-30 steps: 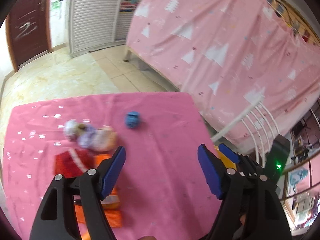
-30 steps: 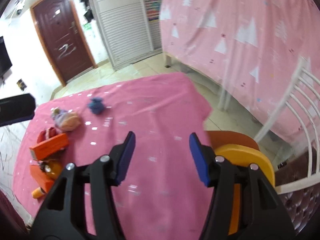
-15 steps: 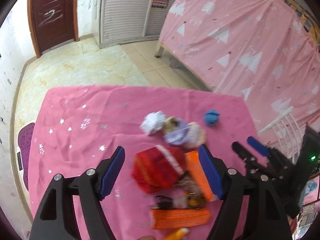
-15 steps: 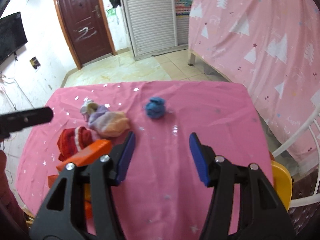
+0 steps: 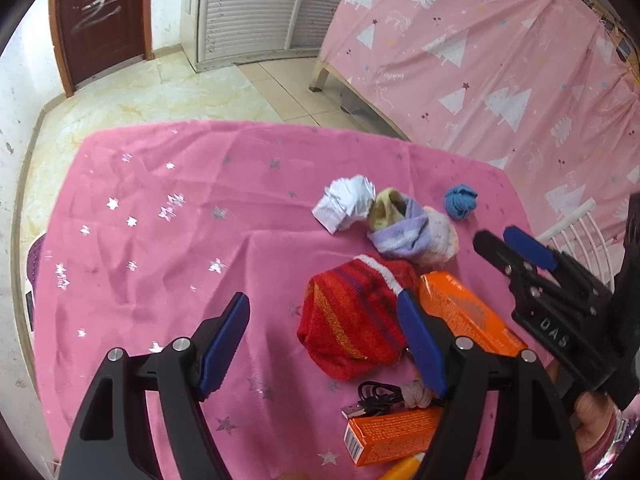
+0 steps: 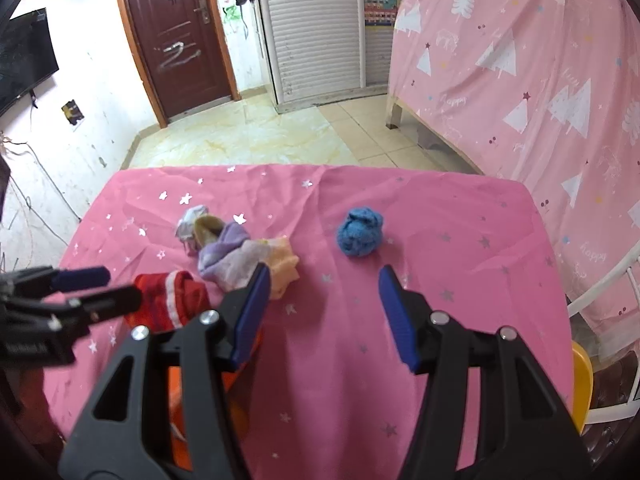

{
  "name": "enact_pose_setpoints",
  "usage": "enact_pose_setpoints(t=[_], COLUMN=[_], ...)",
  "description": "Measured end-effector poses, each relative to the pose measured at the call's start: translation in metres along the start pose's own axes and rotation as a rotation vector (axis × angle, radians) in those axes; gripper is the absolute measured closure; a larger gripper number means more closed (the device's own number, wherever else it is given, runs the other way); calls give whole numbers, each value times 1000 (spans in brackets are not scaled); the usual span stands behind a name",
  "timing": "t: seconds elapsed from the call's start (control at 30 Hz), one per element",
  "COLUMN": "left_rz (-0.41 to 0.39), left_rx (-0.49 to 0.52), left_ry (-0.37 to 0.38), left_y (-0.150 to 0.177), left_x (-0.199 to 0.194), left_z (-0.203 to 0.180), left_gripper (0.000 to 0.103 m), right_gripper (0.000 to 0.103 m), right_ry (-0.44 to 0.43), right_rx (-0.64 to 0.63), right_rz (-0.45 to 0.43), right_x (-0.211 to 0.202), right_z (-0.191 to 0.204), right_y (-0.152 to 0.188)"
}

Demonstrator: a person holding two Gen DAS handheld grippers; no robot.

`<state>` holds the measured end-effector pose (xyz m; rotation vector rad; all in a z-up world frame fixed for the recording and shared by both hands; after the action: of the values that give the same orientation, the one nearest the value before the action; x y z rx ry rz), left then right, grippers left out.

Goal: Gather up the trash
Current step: 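Grasp the red knit hat with left gripper while right grasps the beige sock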

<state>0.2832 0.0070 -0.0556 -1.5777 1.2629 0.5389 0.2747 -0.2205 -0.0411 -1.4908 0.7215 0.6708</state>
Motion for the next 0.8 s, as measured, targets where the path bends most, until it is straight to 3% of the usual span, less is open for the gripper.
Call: enact_pose_setpoints(t=[0.13,0.27,0.33,0.4,0.47,0.8], left_rz=[9,41,26,10,8,-19], left_rx=[27,55,84,116,125,135], left_ry=[20,35,9,-24,-17,-33], left_y=[3,8,11,14,16,23], left_x=[11,25,27,28,27,2], left_z=[-5,-13,-15,-16,-19,-13], left_gripper=[35,62,70,85,91,92], right_gripper=[40,40,41,41,41,44], right_ry=[-22,-50,-62,-74,-85,-135], right_rx=[-8,-35,-46,-54,-61,-97], right_rz=[4,10,12,22,37,89], right_x=[6,12,16,21,28,41], right_z=[10,25,32,38,44,58], right_y=[-6,-13,-16,-19,-21,-7])
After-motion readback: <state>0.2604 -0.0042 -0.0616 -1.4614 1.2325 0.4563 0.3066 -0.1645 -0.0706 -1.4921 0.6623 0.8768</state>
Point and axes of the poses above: each gripper's, at about its wrist camera, not at the fingertips, and x roughly the way its jaws point, z to its left, y to its underside, the point moved 7 cm from there along x, roughly the way its jaws point, and after that the axes turned 9 degrees about y, right-handed, at the moved point
